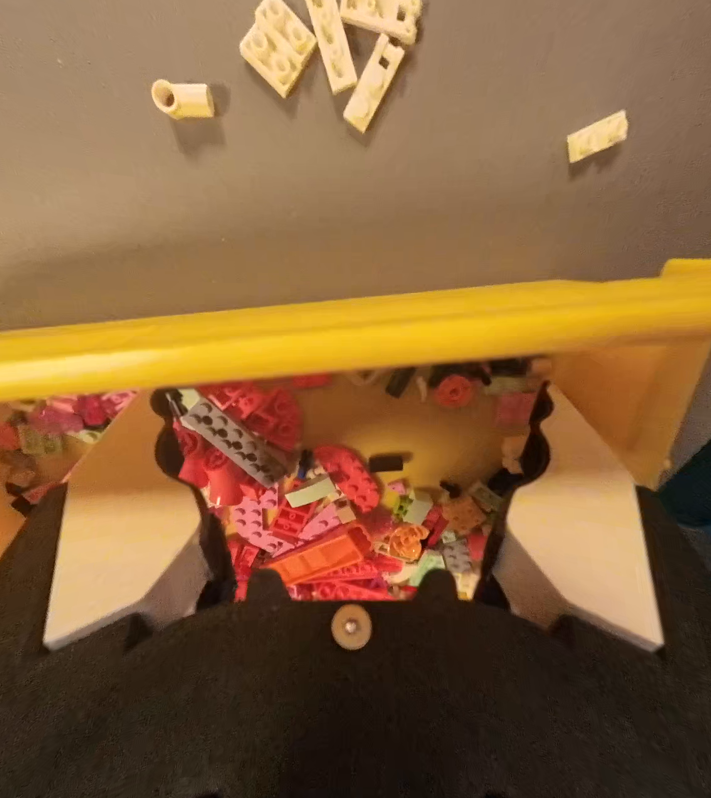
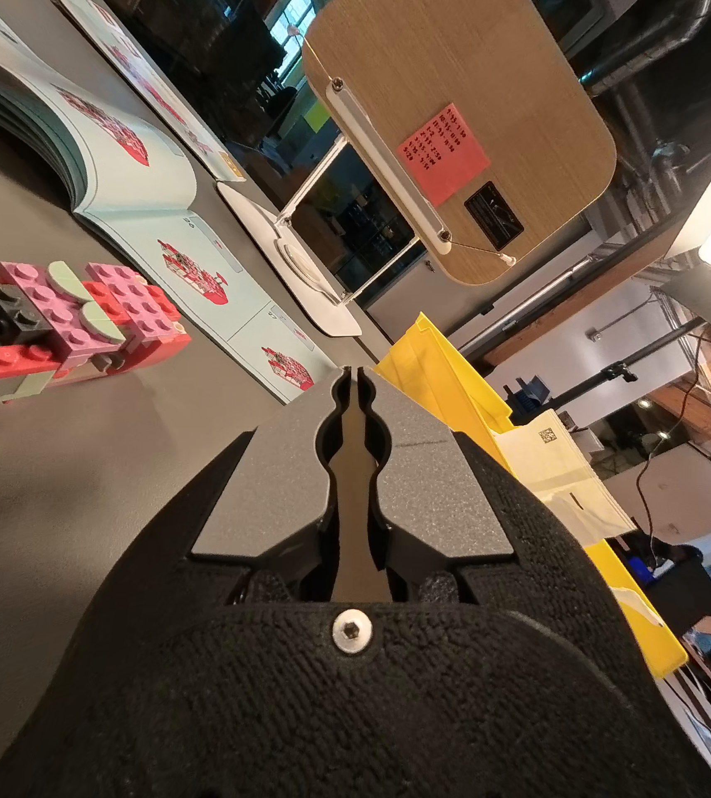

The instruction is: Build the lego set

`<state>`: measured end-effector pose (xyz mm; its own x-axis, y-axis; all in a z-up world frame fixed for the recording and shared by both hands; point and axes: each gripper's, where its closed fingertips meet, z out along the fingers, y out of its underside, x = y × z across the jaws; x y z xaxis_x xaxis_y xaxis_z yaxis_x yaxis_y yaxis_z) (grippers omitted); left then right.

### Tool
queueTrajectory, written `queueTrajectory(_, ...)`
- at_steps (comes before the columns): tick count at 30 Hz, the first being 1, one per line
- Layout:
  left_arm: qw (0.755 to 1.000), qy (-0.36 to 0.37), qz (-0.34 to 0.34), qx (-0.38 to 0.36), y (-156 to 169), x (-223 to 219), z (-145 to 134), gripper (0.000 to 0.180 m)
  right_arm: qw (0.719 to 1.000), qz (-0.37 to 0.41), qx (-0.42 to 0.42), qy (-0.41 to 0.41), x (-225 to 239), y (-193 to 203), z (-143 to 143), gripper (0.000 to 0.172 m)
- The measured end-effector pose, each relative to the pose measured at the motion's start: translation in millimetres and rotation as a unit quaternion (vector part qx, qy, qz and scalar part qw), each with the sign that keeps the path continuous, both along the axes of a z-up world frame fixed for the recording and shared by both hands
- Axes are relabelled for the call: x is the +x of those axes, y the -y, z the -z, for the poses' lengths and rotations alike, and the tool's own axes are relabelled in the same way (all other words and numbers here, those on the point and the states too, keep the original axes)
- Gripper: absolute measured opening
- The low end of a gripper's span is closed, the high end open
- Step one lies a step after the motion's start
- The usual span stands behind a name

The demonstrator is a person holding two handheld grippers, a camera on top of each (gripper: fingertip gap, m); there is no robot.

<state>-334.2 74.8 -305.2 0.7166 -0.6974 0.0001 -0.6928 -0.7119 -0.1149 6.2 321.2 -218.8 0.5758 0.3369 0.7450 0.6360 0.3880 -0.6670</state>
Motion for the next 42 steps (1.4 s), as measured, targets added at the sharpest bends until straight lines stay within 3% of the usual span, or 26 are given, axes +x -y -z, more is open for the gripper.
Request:
queueTrajectory(6,0.997,-0.013,-0.054,0.058,-24,-4,-5,0.158,1.000,0.000,-0.001,-0.001,0,0,0,0.000)
queueTrajectory(11,0.979,-0.089,-0.137,0.119,-47,-61,-21,0.157,1.000,-0.001,-0.002,-0.002,0,0,0,0.000)
queueTrajectory(14,0.978,-0.102,-0.148,0.109,-43,-83,-27,0.157,1.000,-0.001,-0.002,-0.003,0,0,0,0.000)
queueTrajectory(17,0.988,-0.071,-0.114,0.070,-25,-79,-35,0.156,1.000,-0.001,-0.002,-0.003,0,0,0,0.000)
queueTrajectory(19,0.994,-0.079,-0.063,0.029,-2,-77,-39,0.143,1.000,-0.001,-0.002,-0.002,0,0,0,0.000)
queueTrajectory(22,0.996,-0.056,0.003,-0.067,44,-62,-39,0.092,1.000,-0.002,-0.002,-0.001,0,0,1,0.000)
queueTrajectory(23,0.995,-0.038,0.007,-0.088,54,-55,-39,0.090,1.000,-0.001,-0.002,-0.001,0,0,0,0.000)
queueTrajectory(26,0.988,0.019,0.019,-0.151,83,-35,-43,0.055,1.000,-0.001,-0.002,-0.002,0,0,0,0.000)
queueTrajectory(30,0.982,0.023,0.063,-0.178,107,-30,-41,0.028,1.000,-0.002,-0.001,-0.001,0,0,0,0.000)
queueTrajectory(35,0.978,0.008,0.101,-0.180,117,-26,-29,0.000,1.000,-0.004,0.000,-0.001,-1,1,0,0.000)
queueTrajectory(42,0.984,0.009,0.107,-0.145,108,-20,-20,0.000,1.000,-0.005,0.000,0.000,-1,1,0,0.000)
